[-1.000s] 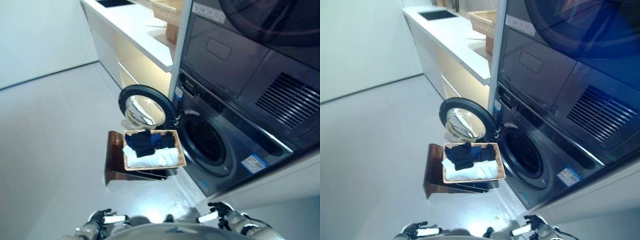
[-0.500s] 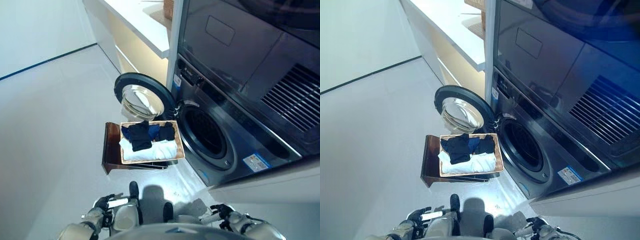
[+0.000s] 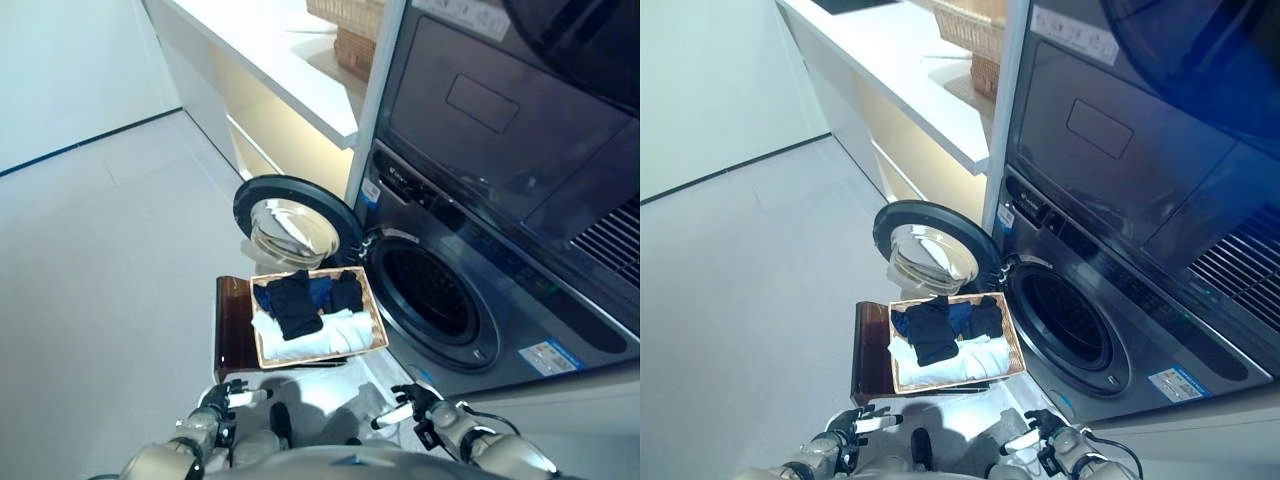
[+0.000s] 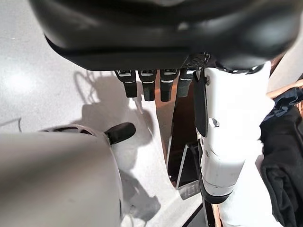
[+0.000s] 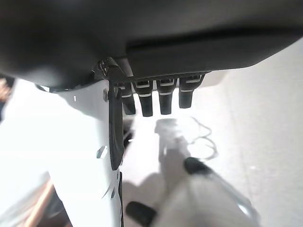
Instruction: Pick up the clothes and place them into the washing machine
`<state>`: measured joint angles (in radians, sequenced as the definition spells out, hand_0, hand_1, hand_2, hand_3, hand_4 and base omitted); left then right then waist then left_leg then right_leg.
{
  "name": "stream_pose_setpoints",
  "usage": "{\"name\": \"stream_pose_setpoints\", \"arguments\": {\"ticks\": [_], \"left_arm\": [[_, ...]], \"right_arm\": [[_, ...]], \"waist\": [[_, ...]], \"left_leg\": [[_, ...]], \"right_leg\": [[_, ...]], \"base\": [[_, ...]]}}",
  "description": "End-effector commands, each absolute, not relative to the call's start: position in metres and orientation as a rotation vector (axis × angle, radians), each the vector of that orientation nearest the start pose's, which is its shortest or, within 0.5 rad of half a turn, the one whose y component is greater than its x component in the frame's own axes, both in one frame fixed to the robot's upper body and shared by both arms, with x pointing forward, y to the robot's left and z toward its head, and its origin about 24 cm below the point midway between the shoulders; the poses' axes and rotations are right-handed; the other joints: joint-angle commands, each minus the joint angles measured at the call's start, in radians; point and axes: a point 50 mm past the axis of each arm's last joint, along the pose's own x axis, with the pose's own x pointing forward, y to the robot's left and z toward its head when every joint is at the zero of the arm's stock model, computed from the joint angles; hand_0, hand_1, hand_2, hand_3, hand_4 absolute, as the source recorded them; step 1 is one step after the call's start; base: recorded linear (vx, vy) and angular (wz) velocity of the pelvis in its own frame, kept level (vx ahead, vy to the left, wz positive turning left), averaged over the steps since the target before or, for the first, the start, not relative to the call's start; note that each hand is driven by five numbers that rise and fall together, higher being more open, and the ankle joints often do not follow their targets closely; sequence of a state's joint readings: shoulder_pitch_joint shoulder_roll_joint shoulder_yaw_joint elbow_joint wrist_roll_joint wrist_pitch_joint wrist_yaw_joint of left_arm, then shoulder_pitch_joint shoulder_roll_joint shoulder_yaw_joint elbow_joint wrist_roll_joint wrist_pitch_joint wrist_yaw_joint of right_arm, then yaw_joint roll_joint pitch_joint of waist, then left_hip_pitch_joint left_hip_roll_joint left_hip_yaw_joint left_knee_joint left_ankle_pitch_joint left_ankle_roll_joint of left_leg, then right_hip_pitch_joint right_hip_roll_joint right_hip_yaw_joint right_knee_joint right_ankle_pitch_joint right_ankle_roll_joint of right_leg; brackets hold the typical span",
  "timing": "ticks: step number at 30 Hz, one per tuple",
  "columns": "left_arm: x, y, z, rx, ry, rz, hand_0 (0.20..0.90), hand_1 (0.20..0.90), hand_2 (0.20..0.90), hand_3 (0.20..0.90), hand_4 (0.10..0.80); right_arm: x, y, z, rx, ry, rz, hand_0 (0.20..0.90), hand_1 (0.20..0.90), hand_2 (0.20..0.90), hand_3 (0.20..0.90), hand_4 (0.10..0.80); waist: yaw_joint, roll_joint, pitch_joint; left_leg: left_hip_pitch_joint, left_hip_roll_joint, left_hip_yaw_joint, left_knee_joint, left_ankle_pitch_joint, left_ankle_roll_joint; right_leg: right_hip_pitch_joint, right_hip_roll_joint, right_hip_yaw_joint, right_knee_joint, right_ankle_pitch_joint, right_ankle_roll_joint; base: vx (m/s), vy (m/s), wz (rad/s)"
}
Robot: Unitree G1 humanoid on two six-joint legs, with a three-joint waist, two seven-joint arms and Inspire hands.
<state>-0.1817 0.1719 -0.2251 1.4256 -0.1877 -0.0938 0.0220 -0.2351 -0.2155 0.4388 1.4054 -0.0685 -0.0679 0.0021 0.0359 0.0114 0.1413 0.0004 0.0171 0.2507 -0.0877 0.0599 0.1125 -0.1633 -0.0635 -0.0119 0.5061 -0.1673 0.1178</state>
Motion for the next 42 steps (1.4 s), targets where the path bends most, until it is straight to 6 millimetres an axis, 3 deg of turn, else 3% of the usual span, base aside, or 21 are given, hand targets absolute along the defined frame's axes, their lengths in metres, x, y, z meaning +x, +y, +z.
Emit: {"name": "stream_pose_setpoints", "arguments": {"ticks": [1,2,3,5,6,10,14,18,21,22,23,24,25,30,36,42], "left_arm": [[0.143,0.204,-0.154,0.239,1.114,0.029,0.9,0.9,0.9,0.9,0.8],[0.143,0.204,-0.154,0.239,1.114,0.029,0.9,0.9,0.9,0.9,0.8],[0.145,0.205,-0.154,0.241,1.108,0.037,0.9,0.9,0.9,0.9,0.8],[0.14,0.209,-0.154,0.24,1.124,0.064,0.9,0.9,0.9,0.9,0.8],[0.137,0.212,-0.155,0.234,1.136,0.079,0.9,0.9,0.9,0.9,0.8],[0.124,0.208,-0.16,0.239,1.173,0.064,0.9,0.9,0.9,0.9,0.8],[0.115,0.207,-0.163,0.226,1.198,0.07,0.9,0.9,0.9,0.9,0.8],[0.11,0.205,-0.164,0.22,1.207,0.072,0.9,0.9,0.9,0.9,0.8],[0.116,0.203,-0.163,0.235,1.184,0.073,0.9,0.9,0.9,0.9,0.8],[0.119,0.201,-0.162,0.26,1.168,0.059,0.9,0.9,0.9,0.9,0.8],[0.119,0.2,-0.162,0.26,1.168,0.058,0.9,0.9,0.9,0.9,0.8],[0.123,0.197,-0.162,0.277,1.148,0.046,0.9,0.9,0.9,0.9,0.8],[0.123,0.197,-0.162,0.277,1.147,0.046,0.9,0.9,0.9,0.9,0.8],[0.139,0.19,-0.157,0.297,1.09,0.024,0.9,0.9,0.9,0.9,0.8],[0.143,0.183,-0.157,0.28,1.083,0.017,0.9,0.9,0.9,0.9,0.8],[0.144,0.179,-0.157,0.264,1.093,0.008,0.9,0.9,0.9,0.9,0.8]], "right_arm": [[0.174,-0.219,-0.14,-0.655,1.06,0.256,0.9,0.9,0.9,0.9,0.8],[0.174,-0.219,-0.14,-0.655,1.06,0.256,0.9,0.9,0.9,0.9,0.8],[0.176,-0.218,-0.139,-0.666,1.054,0.258,0.9,0.9,0.9,0.9,0.8],[0.177,-0.218,-0.139,-0.704,1.048,0.276,0.9,0.9,0.9,0.9,0.8],[0.184,-0.221,-0.134,-0.748,1.02,0.283,0.9,0.9,0.9,0.9,0.8],[0.18,-0.222,-0.136,-0.77,1.031,0.303,0.9,0.9,0.9,0.9,0.8],[0.182,-0.228,-0.134,-0.82,1.019,0.311,0.9,0.9,0.9,0.9,0.8],[0.189,-0.231,-0.129,-0.888,0.987,0.326,0.9,0.9,0.9,0.9,0.8],[0.205,-0.235,-0.119,-0.95,0.908,0.301,0.9,0.9,0.9,0.9,0.8],[0.221,-0.238,-0.108,-1.05,0.818,0.29,0.9,0.9,0.9,0.9,0.8],[0.221,-0.238,-0.108,-1.051,0.818,0.29,0.9,0.9,0.9,0.9,0.8],[0.242,-0.239,-0.092,-1.136,0.715,0.286,0.9,0.9,0.9,0.9,0.8],[0.242,-0.239,-0.092,-1.137,0.715,0.286,0.9,0.9,0.9,0.9,0.8],[0.303,-0.238,-0.035,-1.503,0.409,0.303,0.9,0.9,0.9,0.9,0.8],[0.329,-0.225,-0.013,-1.703,0.302,0.346,0.9,0.9,0.9,0.9,0.8],[0.342,-0.191,-0.005,-1.737,0.196,0.433,0.9,0.9,0.9,0.9,0.8]], "waist": [[0.013,0.016,0.021],[0.01,0.017,0.023],[0.011,0.013,0.02],[0.002,-0.015,0.022],[0.014,-0.033,0.017],[0.018,-0.04,-0.014],[0.02,-0.037,-0.026],[0.024,-0.029,-0.029],[0.022,-0.017,-0.015],[0.02,-0.01,-0.007],[0.02,-0.009,-0.008],[0.017,-0.003,0.005],[0.017,-0.003,0.004],[0.028,0.008,0.037],[0.048,0.009,0.04],[0.06,-0.001,0.043]], "left_leg": [[-0.02,0.009,-0.026,0.0,-0.009,-0.109],[-0.017,0.008,-0.029,0.0,-0.011,-0.109],[-0.001,0.014,-0.024,0.0,-0.022,-0.118],[0.042,0.009,-0.014,0.0,-0.041,-0.127],[0.054,0.014,0.001,0.0,-0.041,-0.135],[0.063,0.04,-0.008,0.0,-0.039,-0.151],[0.053,0.056,-0.026,0.0,-0.028,-0.17],[0.051,0.062,-0.041,0.0,-0.025,-0.177],[0.026,0.068,-0.049,0.0,-0.01,-0.185],[0.011,0.073,-0.049,0.0,-0.002,-0.189],[0.011,0.073,-0.049,0.0,-0.001,-0.189],[-0.007,0.076,-0.052,0.0,0.006,-0.193],[-0.008,0.076,-0.052,0.0,0.006,-0.193],[-0.068,0.084,-0.056,0.0,0.025,-0.198],[-0.084,0.082,-0.071,0.0,0.027,-0.198],[-0.091,0.075,-0.094,0.0,0.025,-0.195]], "right_leg": [[0.031,-0.063,0.004,-0.318,0.176,-0.001],[0.039,-0.063,0.001,-0.325,0.178,0.0],[0.006,-0.1,-0.023,-0.388,0.225,0.011],[0.03,-0.132,-0.044,-0.457,0.288,0.035],[0.058,-0.128,-0.048,-0.479,0.299,0.041],[0.1,-0.107,-0.067,-0.493,0.286,0.034],[0.136,-0.098,-0.111,-0.512,0.273,0.025],[0.153,-0.091,-0.12,-0.518,0.264,0.02],[0.138,-0.087,-0.123,-0.508,0.259,0.014],[0.128,-0.085,-0.126,-0.503,0.258,0.012],[0.127,-0.085,-0.126,-0.503,0.258,0.012],[0.108,-0.084,-0.126,-0.496,0.259,0.012],[0.107,-0.084,-0.126,-0.496,0.259,0.012],[0.049,-0.084,-0.129,-0.486,0.269,0.013],[0.052,-0.089,-0.143,-0.49,0.269,0.014],[0.058,-0.099,-0.159,-0.482,0.264,0.014]], "base": [[0.061,-0.078,0.34],[0.08,-0.103,0.27],[0.106,-0.121,0.24],[0.107,-0.188,0.19],[0.037,-0.14,0.11],[0.088,-0.139,0.06],[0.051,-0.107,0.1],[0.046,-0.092,0.22],[-0.012,-0.049,0.08],[-0.007,-0.045,0.06],[-0.029,-0.049,0.07],[-0.033,-0.017,0.09],[-0.056,-0.028,0.07],[-0.065,-0.019,0.06],[-0.002,-0.002,0.15],[-0.003,0.02,0.14]]}}
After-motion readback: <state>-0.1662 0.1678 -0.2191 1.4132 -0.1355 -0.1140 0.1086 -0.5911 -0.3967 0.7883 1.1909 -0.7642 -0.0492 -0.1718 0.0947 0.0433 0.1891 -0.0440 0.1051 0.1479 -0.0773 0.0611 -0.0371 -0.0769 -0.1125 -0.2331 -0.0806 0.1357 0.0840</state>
